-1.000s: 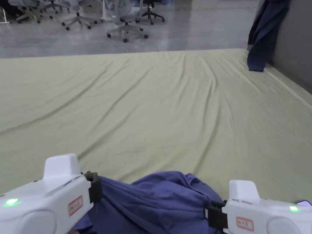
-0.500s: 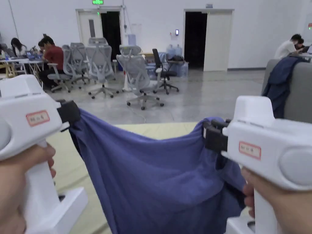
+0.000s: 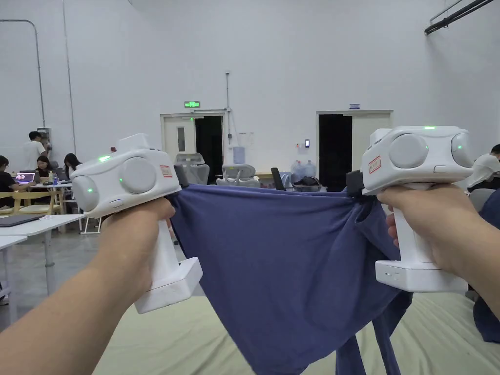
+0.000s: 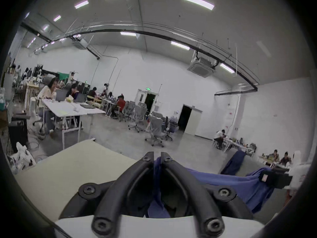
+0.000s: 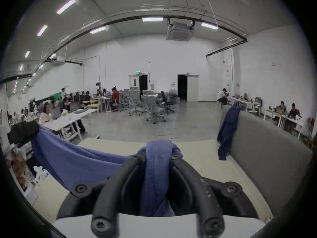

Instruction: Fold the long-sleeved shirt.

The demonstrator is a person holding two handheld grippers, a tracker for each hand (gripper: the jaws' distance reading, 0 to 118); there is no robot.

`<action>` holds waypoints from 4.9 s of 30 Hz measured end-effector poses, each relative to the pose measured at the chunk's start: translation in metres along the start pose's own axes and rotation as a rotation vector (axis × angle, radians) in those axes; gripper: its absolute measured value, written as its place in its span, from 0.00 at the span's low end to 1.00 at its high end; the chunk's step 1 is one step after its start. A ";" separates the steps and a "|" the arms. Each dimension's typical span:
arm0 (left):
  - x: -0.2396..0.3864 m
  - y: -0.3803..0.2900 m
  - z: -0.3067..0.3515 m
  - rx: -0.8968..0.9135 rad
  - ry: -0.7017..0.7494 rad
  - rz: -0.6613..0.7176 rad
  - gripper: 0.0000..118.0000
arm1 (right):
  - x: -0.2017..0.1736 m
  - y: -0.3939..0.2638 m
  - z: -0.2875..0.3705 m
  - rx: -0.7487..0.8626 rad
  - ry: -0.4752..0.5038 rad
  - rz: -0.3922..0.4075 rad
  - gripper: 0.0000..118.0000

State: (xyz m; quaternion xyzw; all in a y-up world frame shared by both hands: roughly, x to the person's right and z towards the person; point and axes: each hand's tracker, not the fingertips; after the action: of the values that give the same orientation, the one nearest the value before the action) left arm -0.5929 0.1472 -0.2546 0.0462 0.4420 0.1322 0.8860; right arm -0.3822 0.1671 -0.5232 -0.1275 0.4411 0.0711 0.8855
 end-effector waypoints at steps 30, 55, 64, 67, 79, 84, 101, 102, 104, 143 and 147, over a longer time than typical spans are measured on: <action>-0.136 -0.380 0.158 -0.736 0.042 -0.184 0.04 | 0.005 -0.465 0.040 -0.594 0.089 -0.075 0.19; -0.181 -0.393 0.329 -0.730 0.120 0.020 0.98 | -0.008 -0.493 0.217 -0.633 0.093 -0.125 1.00; -0.178 -0.415 0.364 -0.849 0.195 -0.093 0.08 | -0.007 -0.483 0.275 -0.505 0.160 -0.190 0.02; -0.194 -0.434 0.345 -0.906 0.234 0.044 0.24 | -0.001 -0.486 0.273 -0.535 0.184 -0.270 0.02; -0.164 -0.500 0.301 -0.993 0.204 -0.212 0.57 | 0.002 -0.470 0.161 -0.549 0.185 -0.156 0.02; -0.159 -0.474 0.303 -0.943 0.146 -0.158 0.03 | -0.016 -0.436 0.032 -0.504 0.244 0.024 0.57; -0.149 -0.440 0.315 -0.908 0.118 -0.073 0.03 | -0.054 -0.464 -0.154 -0.902 0.061 0.113 0.12; -0.148 -0.437 0.317 -0.904 0.111 -0.069 0.03 | -0.054 -0.458 -0.141 -0.890 0.073 0.118 0.09; -0.143 -0.430 0.321 -0.885 0.091 -0.054 0.03 | -0.045 -0.441 -0.120 -0.828 0.167 0.108 0.09; -0.047 -0.091 0.179 -0.195 -0.187 0.068 0.03 | 0.077 -0.073 0.195 0.220 0.050 -0.151 0.09; -0.012 -0.048 0.135 -0.195 -0.177 0.080 0.03 | 0.077 -0.012 0.154 0.258 -0.004 -0.130 0.09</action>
State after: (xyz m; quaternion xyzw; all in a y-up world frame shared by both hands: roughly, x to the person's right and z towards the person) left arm -0.4834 0.1020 -0.1732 -0.0107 0.3449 0.2053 0.9158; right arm -0.2151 0.2008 -0.4938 -0.0408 0.4355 -0.0436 0.8982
